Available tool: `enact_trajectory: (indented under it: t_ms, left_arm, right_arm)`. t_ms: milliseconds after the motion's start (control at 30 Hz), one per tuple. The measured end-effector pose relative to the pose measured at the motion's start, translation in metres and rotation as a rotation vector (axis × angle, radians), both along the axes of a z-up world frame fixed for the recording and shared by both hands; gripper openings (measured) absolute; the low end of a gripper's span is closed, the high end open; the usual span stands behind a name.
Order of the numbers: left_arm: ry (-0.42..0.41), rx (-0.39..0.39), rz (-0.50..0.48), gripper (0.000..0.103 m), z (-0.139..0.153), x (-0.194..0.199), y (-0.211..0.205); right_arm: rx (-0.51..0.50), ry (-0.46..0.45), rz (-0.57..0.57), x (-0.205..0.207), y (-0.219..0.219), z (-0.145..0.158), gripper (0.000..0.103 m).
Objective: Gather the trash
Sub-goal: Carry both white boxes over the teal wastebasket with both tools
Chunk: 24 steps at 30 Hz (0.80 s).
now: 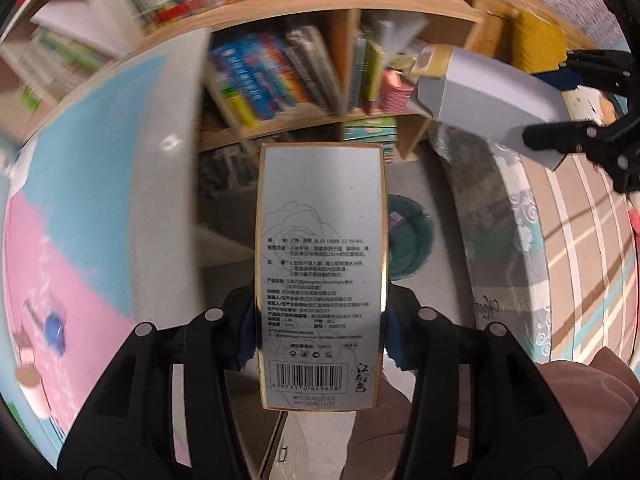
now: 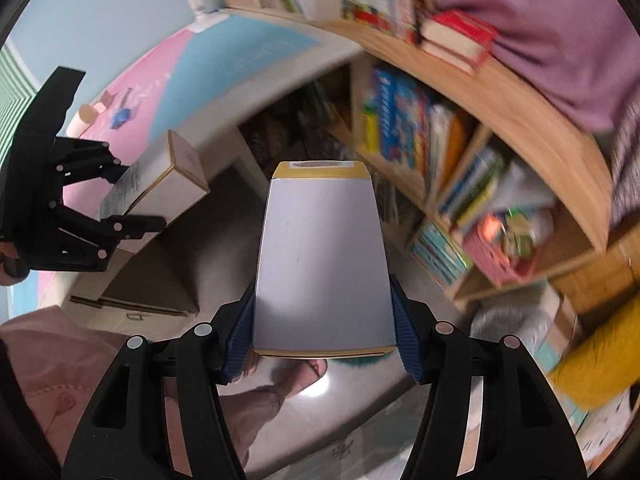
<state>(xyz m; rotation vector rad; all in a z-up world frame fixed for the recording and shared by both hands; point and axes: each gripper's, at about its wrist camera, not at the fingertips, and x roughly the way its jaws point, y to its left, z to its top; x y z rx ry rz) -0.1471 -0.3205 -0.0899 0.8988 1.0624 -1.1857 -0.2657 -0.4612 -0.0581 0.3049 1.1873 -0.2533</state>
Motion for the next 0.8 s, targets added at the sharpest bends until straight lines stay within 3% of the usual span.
enact_trajectory:
  t_ms: [367, 800]
  left_arm:
    - [0.029, 0.061, -0.155, 0.047, -0.019, -0.077, -0.056]
    - [0.057, 0.126, -0.234, 0.047, -0.042, -0.113, -0.089]
  right_arm:
    - [0.094, 0.046, -0.109, -0.081, -0.027, -0.035, 0.061]
    - [0.154, 0.067, -0.154, -0.102, -0.043, -0.065, 0.061]
